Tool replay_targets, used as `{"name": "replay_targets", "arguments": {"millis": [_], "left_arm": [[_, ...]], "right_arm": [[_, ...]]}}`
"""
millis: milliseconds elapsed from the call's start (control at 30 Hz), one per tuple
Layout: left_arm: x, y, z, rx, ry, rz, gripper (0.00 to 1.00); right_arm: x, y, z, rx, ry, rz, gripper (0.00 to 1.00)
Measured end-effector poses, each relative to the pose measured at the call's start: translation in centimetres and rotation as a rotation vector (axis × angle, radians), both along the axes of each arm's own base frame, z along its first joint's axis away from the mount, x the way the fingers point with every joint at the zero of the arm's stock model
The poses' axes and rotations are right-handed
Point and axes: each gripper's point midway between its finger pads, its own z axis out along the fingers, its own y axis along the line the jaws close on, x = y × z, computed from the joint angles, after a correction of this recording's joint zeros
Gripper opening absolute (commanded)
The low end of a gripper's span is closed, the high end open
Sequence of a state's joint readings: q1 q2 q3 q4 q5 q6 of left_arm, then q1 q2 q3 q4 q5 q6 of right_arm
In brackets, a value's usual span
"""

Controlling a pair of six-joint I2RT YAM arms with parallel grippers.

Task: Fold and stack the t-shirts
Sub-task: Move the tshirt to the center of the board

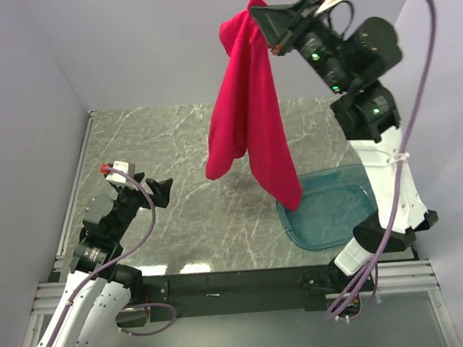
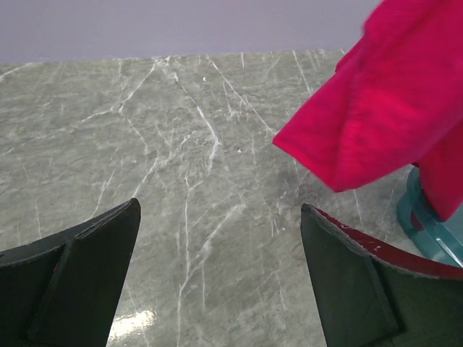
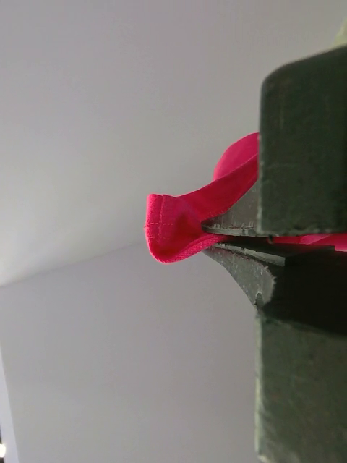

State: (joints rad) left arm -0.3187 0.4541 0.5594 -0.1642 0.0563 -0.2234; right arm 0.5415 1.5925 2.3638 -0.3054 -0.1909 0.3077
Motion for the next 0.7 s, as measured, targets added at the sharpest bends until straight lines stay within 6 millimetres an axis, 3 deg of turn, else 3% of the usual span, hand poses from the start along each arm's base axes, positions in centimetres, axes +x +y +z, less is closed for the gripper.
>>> {"name": "replay_targets", "arguments": {"millis": [100, 200, 367, 433, 467, 500, 567, 633, 700], "left_arm": [[0.0, 0.0, 0.0, 0.001, -0.001, 0.000, 0.97], [-0.1, 0.0, 0.1, -0.001, -0.006, 0.000, 0.97], [-0.3, 0.1, 0.6, -0.007, -0.026, 0.000, 0.97], [-0.4, 0.1, 0.7, -0.008, -0.029, 0.000, 0.97], [-0.4, 0.1, 0.8, -0.009, -0.031, 0.000, 0.97], [-0.4, 0.1, 0.8, -0.009, -0.033, -0.001, 0.97], [-0.5, 0.1, 0.9, -0.011, -0.038, -0.004, 0.98], [-0.7, 0.1, 1.1, -0.013, -0.046, -0.005, 0.98], [-0.9, 0.2, 1.5, -0.018, -0.059, -0.007, 0.99]], "right_arm": [[1.6, 1.5, -1.0, -0.010, 0.009, -0.044, 0.00], [4.6, 2.9, -4.1, -0.057, 0.055, -0.105, 0.00], [9.5, 5.1, -12.6, -0.231, 0.156, -0.166, 0.01], [10.4, 6.0, -17.2, -0.349, 0.204, -0.144, 0.13], [10.5, 6.4, -19.6, -0.416, 0.221, -0.119, 0.24], [10.6, 6.5, -21.4, -0.468, 0.233, -0.102, 0.49], [10.2, 6.6, -26.3, -0.602, 0.266, -0.036, 0.83], [9.4, 5.5, -31.0, -0.727, 0.305, 0.025, 0.91], [8.4, 3.1, -35.4, -0.820, 0.360, 0.066, 0.91]]}}
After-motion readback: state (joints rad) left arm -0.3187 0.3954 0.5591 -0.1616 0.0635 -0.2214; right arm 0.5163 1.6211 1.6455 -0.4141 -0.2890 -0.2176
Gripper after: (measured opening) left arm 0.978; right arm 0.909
